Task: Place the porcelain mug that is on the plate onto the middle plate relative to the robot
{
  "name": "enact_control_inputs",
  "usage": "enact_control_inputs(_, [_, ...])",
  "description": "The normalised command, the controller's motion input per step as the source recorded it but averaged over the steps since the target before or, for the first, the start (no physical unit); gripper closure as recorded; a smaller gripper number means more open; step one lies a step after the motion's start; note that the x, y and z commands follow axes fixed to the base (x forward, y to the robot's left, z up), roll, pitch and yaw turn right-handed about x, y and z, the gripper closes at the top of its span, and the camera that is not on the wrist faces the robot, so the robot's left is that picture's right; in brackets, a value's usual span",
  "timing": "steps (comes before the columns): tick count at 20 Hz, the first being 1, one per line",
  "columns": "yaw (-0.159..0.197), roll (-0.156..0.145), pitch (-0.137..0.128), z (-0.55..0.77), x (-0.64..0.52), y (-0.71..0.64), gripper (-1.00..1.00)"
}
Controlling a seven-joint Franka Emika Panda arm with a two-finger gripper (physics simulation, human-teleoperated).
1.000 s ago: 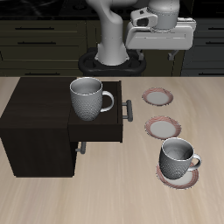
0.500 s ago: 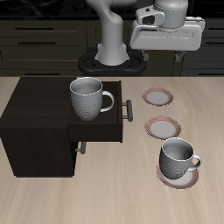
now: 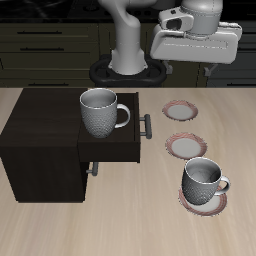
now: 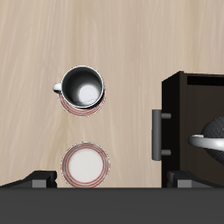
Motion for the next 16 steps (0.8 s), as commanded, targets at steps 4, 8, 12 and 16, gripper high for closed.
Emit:
enact_control_inputs(4, [-0.030, -0.013, -0.006, 0.07, 0.29, -0.08, -1.00])
enact_control_inputs(8, [-0.034, -0.021, -0.044, 0.11, 0.28, -0.10, -1.00])
enact_control_inputs(12, [-0.041, -0.037, -0.002, 0.03, 0.28, -0.05, -1.00])
enact_control_inputs(16, [-0.024, -0.004, 0.014, -0.11, 0.14, 0.07, -1.00])
